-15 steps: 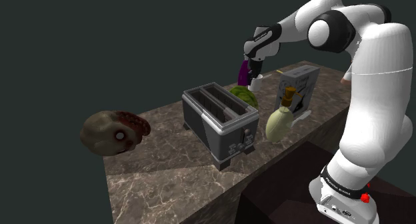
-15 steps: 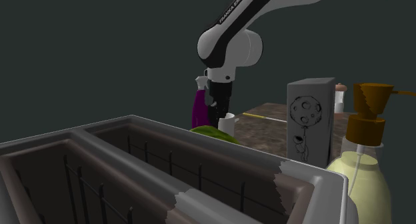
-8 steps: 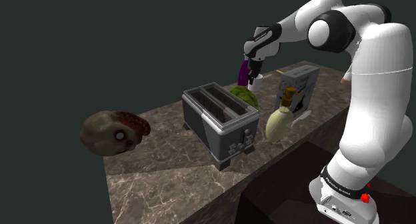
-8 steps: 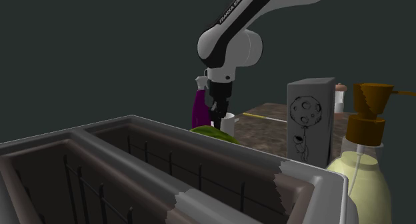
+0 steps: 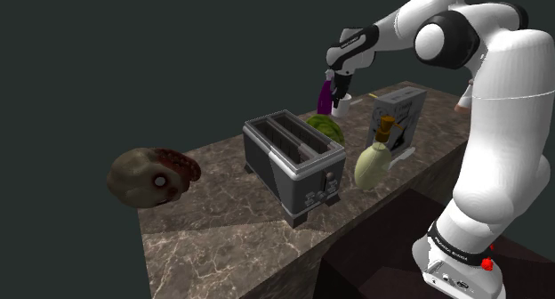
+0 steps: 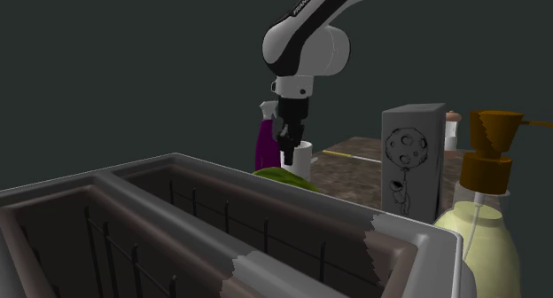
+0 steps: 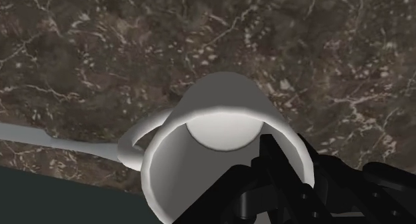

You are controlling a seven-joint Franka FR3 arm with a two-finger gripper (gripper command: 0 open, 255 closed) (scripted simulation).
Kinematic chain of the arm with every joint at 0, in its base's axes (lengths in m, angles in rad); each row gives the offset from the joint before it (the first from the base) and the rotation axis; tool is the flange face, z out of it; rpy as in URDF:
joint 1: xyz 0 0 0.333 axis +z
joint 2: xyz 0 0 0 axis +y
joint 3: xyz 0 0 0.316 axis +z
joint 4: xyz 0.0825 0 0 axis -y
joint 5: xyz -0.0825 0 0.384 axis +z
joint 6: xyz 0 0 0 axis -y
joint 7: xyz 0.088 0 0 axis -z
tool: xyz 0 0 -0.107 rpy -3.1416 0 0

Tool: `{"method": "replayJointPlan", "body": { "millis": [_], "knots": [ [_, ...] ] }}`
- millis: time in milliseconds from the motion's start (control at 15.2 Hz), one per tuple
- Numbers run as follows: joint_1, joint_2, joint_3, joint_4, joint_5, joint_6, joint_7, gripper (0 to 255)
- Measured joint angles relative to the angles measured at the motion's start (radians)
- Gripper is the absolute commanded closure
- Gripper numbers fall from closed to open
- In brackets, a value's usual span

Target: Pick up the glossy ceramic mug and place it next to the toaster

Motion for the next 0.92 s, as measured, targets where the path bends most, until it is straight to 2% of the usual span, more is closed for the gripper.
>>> {"method": "replayJointPlan", "body": {
  "millis": [924],
  "knots": [
    [0.006,-0.064,-0.011,0.098,-0.026,-0.160,0.016,255]
  ]
}}
